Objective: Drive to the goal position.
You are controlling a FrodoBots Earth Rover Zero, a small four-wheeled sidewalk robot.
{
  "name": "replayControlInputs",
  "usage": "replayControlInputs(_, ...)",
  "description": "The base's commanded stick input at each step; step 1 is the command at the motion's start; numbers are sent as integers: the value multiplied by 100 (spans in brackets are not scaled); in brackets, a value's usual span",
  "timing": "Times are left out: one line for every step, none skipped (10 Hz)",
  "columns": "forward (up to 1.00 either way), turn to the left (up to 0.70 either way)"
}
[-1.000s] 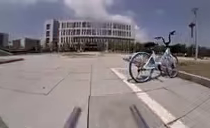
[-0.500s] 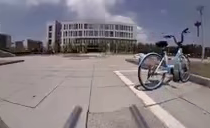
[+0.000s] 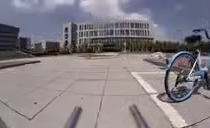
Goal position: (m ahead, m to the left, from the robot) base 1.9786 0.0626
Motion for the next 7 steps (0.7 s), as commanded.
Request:
replayControlInputs(70,3)
replayControlInputs(70,3)
replayControlInputs(70,3)
replayControlInputs(70,3)
replayControlInputs(70,3)
replayControlInputs(70,3)
replayControlInputs(70,3)
